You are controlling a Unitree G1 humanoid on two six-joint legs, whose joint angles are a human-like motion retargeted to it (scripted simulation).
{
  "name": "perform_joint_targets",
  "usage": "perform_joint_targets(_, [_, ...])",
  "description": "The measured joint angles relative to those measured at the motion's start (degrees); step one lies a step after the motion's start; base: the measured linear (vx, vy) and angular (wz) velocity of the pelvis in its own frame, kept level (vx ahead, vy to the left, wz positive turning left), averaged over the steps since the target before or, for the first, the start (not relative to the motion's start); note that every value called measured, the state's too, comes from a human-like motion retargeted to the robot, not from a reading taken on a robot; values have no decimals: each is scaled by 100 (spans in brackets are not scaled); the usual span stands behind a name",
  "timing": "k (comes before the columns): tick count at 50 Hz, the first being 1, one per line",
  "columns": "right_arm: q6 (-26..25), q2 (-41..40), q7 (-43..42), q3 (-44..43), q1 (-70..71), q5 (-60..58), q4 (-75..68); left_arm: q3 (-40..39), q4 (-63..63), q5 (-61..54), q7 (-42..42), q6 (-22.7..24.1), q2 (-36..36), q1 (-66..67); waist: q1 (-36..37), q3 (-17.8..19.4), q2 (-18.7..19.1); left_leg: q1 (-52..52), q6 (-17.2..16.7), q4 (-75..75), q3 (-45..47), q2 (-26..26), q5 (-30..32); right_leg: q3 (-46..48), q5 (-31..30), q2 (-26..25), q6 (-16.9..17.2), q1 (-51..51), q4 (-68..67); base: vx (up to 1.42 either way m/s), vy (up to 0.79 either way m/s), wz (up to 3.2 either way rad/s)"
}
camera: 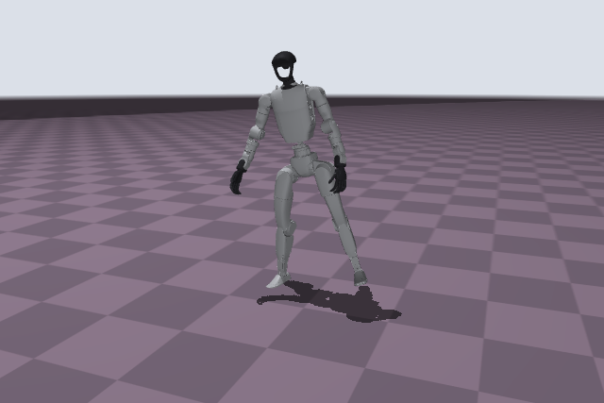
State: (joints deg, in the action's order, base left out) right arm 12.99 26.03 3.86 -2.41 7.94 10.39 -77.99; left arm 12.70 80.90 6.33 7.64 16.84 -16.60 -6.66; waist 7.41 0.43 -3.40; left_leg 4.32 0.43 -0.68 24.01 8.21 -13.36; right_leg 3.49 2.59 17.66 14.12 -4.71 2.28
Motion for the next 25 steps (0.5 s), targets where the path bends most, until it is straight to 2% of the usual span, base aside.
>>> perform_joint_targets(5, [112, 44, 43, 158, -51, 310, 67, -117, 58, 546, -399, 78, -89, -102, -74, -57, -136, 47, -71, 122, 349, 546, 90, 132, -2, 336, 88, 6, 5, 0, 28, 26])
perform_joint_targets(11, [80, 298, -149, 9, -51, 174, -78, -12, -32, 49, -488, 169, -56, -223, -96, -58, 24, 12, -211, 11, 125, 872, 255, 318, -109, 686, 88, 128, 117, -1, 45, 26])
perform_joint_targets(13, [91, 397, -243, 40, -103, 307, -128, 135, -127, -126, -341, 181, -33, -200, -144, -48, 116, -243, -450, 510, 63, 947, -82, 395, 217, 915, 87, -108, -557, 1, 61, 45])
perform_joint_targets(15, [95, 462, -313, -57, -159, 389, -166, 257, -280, -168, -291, 217, -43, -157, -161, -60, 242, -359, -481, 595, -10, 939, -198, 412, 300, 1046, 85, -238, -922, 0, 65, 42])
perform_joint_targets(17, [70, 510, -347, -452, -106, 337, -222, 275, -434, 60, -476, 243, -57, -231, -126, -13, 433, -124, -204, -177, -197, 832, 319, 416, -138, 992, 72, 36, -408, -3, 65, 29])
perform_joint_targets(18, [42, 519, -383, -587, -112, 304, -236, 305, -495, 143, -519, 241, -62, -233, -139, 28, 508, -73, -234, -269, -277, 811, 429, 453, -259, 1032, 49, 112, -392, -1, 70, 30])
perform_joint_targets(20, [-99, 489, -506, -845, -116, 79, -249, 370, -577, -26, -523, 222, -81, -243, -177, 97, 590, -37, -409, -281, -389, 737, 486, 562, -574, 1166, 3, 228, -347, 2, 73, 27])
perform_joint_targets(22, [-143, 350, -701, -793, -201, 161, -176, 473, -545, -202, -485, 208, -138, -183, -248, 121, 517, -272, -851, 467, -357, 597, 21, 745, -585, 1494, -42, 19, -941, 4, 71, 9])
perform_joint_targets(23, [-265, 284, -703, -918, -158, -43, -158, 421, -487, -330, -482, 128, -159, -259, -226, 124, 550, -142, -835, 82, -374, 479, 211, 859, -831, 1447, -44, 139, -610, -1, 65, -12])
perform_joint_targets(25, [-327, 132, -733, -912, -167, -129, -58, 354, -338, -400, -468, -2, -212, -333, -225, 165, 609, 22, -877, -185, -329, 292, 331, 1078, -740, 1395, -108, 171, -701, -1, 61, -14])
